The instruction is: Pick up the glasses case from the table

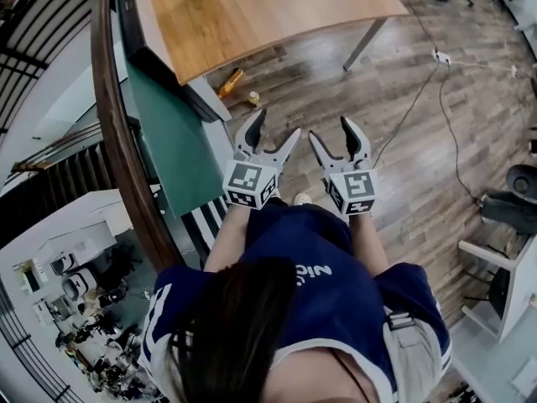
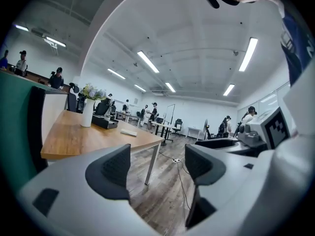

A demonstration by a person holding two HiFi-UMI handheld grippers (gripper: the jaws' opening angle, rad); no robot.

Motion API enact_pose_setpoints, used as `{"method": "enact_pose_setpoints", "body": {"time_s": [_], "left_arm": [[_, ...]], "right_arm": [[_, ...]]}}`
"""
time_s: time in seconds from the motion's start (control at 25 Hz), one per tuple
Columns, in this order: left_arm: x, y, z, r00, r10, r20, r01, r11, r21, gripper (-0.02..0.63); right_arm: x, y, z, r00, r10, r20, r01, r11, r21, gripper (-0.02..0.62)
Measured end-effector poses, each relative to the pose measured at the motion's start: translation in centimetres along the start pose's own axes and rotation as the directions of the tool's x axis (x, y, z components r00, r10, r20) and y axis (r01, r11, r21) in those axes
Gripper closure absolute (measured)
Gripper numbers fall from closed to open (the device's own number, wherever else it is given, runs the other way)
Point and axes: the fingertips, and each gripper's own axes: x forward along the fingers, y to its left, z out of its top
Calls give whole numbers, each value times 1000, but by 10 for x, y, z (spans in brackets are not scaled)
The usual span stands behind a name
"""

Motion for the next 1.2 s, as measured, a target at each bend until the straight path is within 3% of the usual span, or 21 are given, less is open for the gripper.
{"method": "enact_pose_setpoints", "body": {"time_s": [0.32,0.44,0.8,1.2], "left_arm": [[6,5,12,998,-69,3,69,995,70,279],[9,11,15,997,-75,7,75,995,59,282],[66,36,11,1000,1,6,-1,1000,6,296],[169,60,34,989,147,30,-147,989,-25,296]], "right_arm": [[13,-6,-7,997,-73,-3,73,996,50,282],[21,-7,-11,997,-71,-20,72,996,55,284],[68,-48,-12,998,44,-50,-43,999,29,291],[144,-146,20,980,189,-69,-193,979,-67,290]]}}
